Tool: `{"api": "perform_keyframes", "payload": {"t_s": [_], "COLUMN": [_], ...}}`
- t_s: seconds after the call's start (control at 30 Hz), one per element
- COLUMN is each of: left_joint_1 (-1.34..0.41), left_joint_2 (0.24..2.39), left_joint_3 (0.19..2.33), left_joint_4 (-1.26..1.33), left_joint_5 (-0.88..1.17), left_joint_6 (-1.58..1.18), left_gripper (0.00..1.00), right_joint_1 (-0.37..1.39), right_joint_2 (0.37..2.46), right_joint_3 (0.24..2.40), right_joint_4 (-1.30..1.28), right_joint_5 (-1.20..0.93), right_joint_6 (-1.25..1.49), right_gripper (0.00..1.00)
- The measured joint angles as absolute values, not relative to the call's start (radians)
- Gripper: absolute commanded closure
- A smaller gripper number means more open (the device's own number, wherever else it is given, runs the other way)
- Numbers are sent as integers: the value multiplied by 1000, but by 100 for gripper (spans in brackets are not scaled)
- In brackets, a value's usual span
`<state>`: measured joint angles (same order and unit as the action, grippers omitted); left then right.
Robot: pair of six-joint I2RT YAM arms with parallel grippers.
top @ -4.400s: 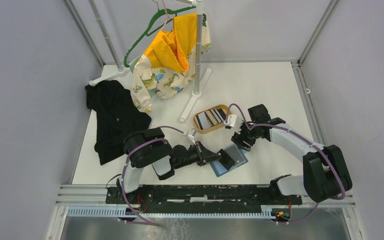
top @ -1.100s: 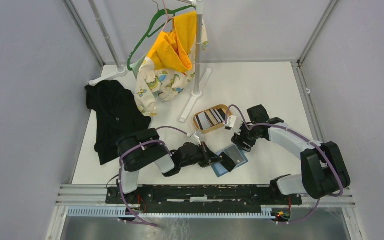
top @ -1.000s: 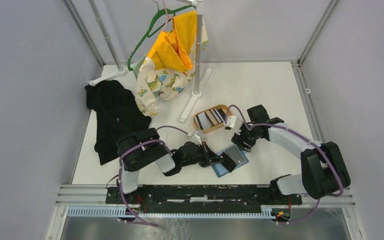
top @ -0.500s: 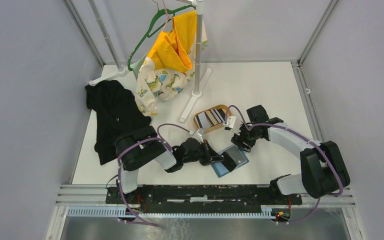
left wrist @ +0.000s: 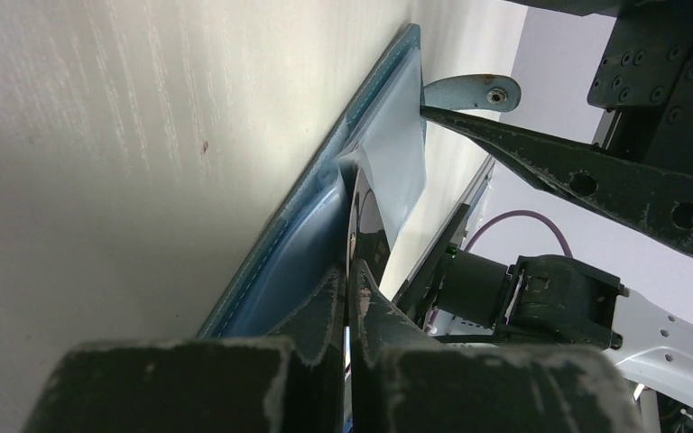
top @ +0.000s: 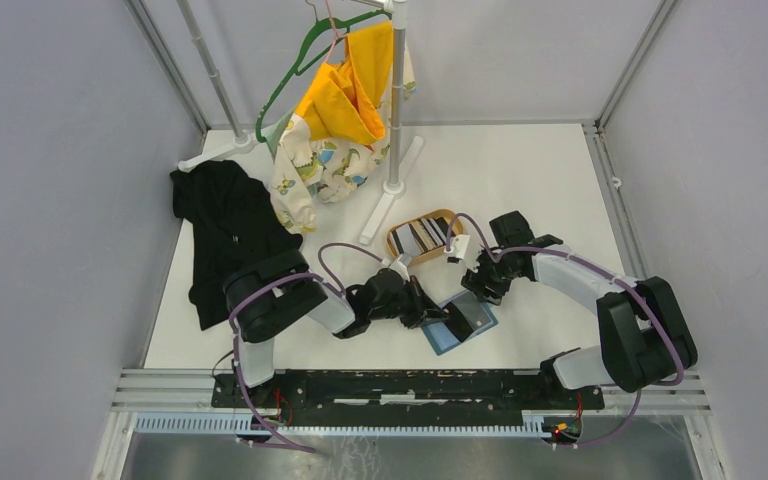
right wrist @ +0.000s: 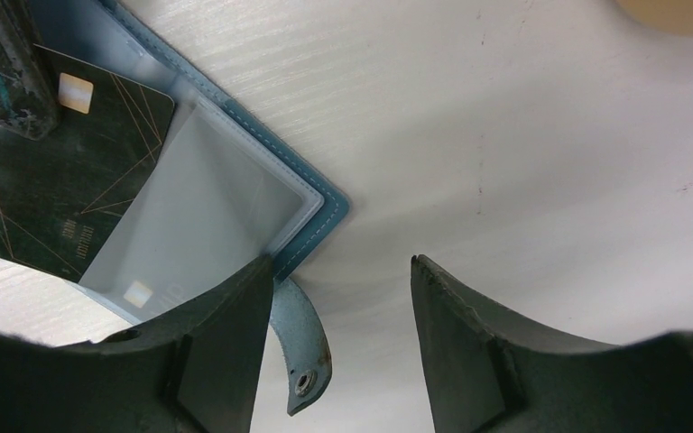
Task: Put the credit cards into the card holder
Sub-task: Insert the credit card into the card holder.
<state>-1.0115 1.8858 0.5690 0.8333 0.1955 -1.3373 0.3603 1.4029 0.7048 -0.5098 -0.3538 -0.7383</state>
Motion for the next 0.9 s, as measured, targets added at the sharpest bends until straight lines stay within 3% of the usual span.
{"api": "perform_keyframes", "payload": {"t_s": [0.9], "left_joint_1": [-1001], "left_joint_2": [1882], "left_joint_3": [662], "left_joint_4": [667], "left_joint_5": [220], "left_joint_6": [-1313], "left_gripper": [89], "right_joint_1": [386], "right_joint_2": [1405], "right_joint_3": [705], "right_joint_4": [-508], "right_joint_5": [-335], "right_joint_6": [-740], "right_gripper": [38]}}
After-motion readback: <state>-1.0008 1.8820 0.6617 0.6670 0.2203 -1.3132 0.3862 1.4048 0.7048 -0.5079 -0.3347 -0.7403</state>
